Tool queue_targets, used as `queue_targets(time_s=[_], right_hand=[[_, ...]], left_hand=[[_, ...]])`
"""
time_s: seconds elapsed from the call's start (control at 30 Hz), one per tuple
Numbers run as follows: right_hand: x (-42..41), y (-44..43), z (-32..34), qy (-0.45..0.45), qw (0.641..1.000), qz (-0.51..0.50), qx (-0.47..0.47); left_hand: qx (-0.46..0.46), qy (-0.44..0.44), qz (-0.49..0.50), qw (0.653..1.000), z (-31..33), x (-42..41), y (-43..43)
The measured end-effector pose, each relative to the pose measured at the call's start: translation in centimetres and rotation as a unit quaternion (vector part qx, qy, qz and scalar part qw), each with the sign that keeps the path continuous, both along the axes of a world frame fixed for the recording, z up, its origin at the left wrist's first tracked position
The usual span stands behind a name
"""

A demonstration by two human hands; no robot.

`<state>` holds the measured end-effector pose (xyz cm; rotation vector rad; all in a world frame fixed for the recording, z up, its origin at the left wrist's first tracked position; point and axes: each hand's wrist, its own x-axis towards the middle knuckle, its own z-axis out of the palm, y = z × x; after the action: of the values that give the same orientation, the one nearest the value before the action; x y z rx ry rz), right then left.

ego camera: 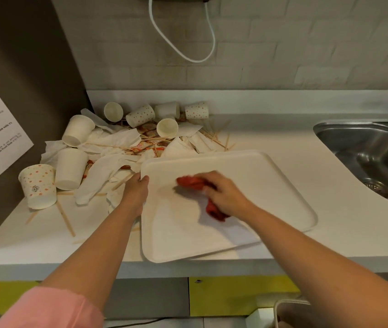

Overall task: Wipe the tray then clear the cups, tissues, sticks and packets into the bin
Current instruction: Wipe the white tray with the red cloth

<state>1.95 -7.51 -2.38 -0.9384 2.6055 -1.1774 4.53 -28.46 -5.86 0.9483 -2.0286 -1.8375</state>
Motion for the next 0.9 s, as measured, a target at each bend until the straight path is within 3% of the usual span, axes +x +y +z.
queue_targets(time_s=[0.17, 0.3, 0.5, 0.9], right_hand=[[-7.2, 4.2, -0.5, -0.025, 0.972, -0.233, -0.003], [-10.7, 4.9, -2.0, -0.029, 0.932, -0.32, 0.166], [-11.8, 1.7, -2.1, 0.019, 0.926, -0.274, 0.259], [-7.3, -7.6, -2.0, 0.136, 0.956, -0.067, 0.251]], left_hand=[[-0.052, -0.006, -0.016, 0.999, -0.3, 0.1, 0.1], [-0.081, 0.009, -0.019, 0.997, -0.4, 0.1, 0.2], [-0.083, 0.034, -0.018, 0.996, -0.5, 0.2, 0.3], [-0.078, 0.042, -0.022, 0.996, -0.9, 0.6, 0.0]])
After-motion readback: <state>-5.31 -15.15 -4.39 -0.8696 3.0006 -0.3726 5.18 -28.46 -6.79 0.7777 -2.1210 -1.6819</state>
